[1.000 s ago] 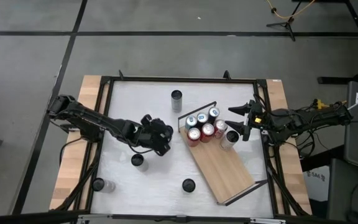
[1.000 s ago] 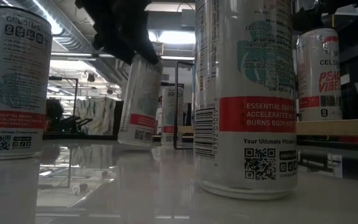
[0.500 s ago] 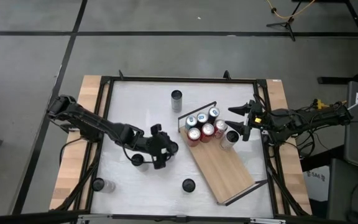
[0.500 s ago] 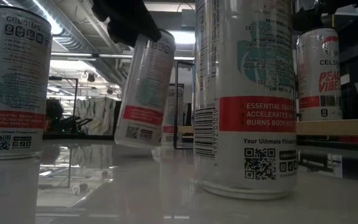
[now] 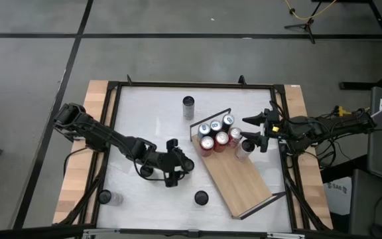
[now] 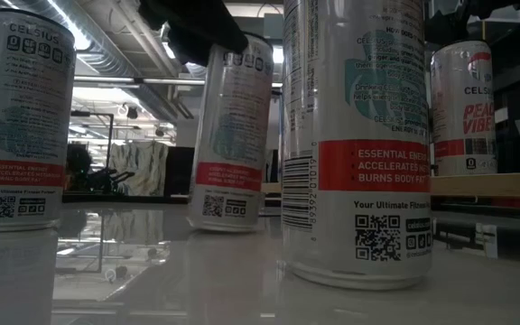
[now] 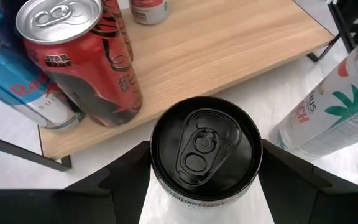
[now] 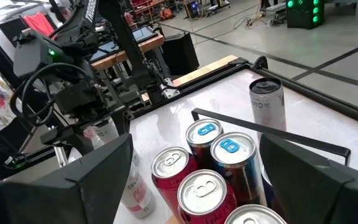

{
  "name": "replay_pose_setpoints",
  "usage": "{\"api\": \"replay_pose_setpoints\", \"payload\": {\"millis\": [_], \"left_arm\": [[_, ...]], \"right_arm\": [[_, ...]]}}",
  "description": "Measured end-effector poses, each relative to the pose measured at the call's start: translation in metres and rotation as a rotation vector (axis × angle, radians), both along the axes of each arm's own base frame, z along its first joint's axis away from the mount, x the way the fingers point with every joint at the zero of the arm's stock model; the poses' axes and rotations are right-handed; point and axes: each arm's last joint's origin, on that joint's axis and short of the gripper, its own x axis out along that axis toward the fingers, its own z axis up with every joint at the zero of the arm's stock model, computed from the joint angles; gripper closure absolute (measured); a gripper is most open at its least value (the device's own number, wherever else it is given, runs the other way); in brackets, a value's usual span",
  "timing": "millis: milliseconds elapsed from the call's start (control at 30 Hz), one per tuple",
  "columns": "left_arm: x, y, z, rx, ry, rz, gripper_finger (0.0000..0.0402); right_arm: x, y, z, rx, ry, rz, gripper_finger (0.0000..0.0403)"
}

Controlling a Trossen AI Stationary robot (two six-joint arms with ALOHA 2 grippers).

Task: Place canned beverage on shelf
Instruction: Put the white pink soda can on the shelf aligned with the other white pink soda can

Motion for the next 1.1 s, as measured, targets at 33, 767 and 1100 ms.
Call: {"api": "replay_pose_setpoints", "payload": {"millis": [33, 767, 1100], "left_arm": [[-0.0001, 0.0, -0.0001, 0.005, 0.002, -0.003, 0.0152], [-0.0003, 0.0001, -0.0005, 0.012, 0.007, -0.008, 0.0102], [-0.0015, 0.0004, 0.0025, 0.006, -0.001, -0.01, 0.0046]], "right_arm": [[0.0, 0.0, -0.0002, -0.001, 0.002, 0.0, 0.0061], [0.0004, 0.0001, -0.0003, -0.001, 0.002, 0.0, 0.0061], [0.0003, 0.0001, -0.0003, -0.002, 0.003, 0.0, 0.0061]]}}
